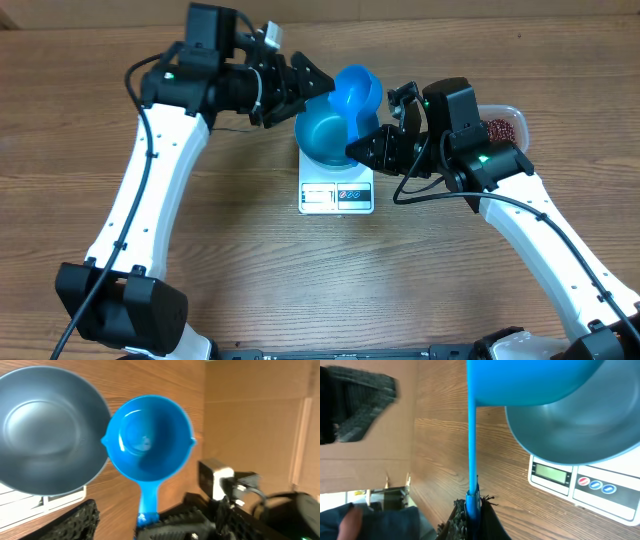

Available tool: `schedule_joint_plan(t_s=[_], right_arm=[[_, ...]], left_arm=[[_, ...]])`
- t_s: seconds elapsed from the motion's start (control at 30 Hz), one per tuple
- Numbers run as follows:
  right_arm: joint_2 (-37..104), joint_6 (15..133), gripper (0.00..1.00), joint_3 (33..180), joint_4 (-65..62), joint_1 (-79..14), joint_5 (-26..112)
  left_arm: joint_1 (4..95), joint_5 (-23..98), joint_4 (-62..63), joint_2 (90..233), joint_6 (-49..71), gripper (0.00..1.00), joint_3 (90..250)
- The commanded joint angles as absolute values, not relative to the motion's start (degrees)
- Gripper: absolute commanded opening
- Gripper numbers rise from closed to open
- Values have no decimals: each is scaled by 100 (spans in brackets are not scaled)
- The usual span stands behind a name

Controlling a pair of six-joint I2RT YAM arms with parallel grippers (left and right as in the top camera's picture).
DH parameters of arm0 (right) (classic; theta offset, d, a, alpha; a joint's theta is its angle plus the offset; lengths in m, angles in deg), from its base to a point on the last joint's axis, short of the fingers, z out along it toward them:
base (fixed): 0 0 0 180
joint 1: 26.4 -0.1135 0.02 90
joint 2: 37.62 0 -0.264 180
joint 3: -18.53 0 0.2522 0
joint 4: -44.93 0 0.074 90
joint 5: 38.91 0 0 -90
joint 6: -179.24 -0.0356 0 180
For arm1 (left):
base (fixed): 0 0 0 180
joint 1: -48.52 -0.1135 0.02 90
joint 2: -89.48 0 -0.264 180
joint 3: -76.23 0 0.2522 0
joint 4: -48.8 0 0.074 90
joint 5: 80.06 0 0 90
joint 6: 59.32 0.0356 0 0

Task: Scoop item into bowl and weigh 150g on scale
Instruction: 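Hand the blue scoop from left gripper to right gripper above scale, then move left gripper down to the scale's front buttons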

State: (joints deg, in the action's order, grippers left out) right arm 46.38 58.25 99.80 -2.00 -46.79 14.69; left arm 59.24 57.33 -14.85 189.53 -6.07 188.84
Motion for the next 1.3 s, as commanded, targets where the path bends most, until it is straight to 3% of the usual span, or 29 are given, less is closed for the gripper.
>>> schedule_joint_plan(t_s=[0.0,0.2,0.37,0.6,0.8,1.1,1.13,1.17,1.2,1.27], right_arm=[[4647,6061,4,10094,-251,-4696,1760],[4645,6254,4,10100,-666,-4689,2553],[4645,6571,4,10594,-1555,-4657,3493],[4645,6682,4,11230,-2358,-4147,3862],[4645,6687,4,11230,-2639,-3522,3864],[4645,6704,4,11230,-2670,-3269,4105],[4645,6704,4,11230,-2668,-3269,4103],[4645,6706,4,11230,-2668,-3269,4105],[4645,6706,4,11230,-2668,-3269,4105],[4645,6706,4,11230,-2668,-3269,4129]], left_arm=[[5703,6306,-1455,18949,66,72,18954],[5570,4645,-2329,18947,763,72,18954],[5513,3661,-3170,18947,2335,78,18954],[5869,3290,-3747,18949,2980,80,18954],[6835,2177,-4043,18951,2247,81,18948],[7491,1528,-4069,18951,1071,81,18342],[7526,1559,-3946,18951,1069,73,18102],[7548,1592,-3865,18951,1069,33,17914],[7548,1592,-3813,18951,1065,10,17785],[7545,1592,-3771,18951,1006,4,17531]])
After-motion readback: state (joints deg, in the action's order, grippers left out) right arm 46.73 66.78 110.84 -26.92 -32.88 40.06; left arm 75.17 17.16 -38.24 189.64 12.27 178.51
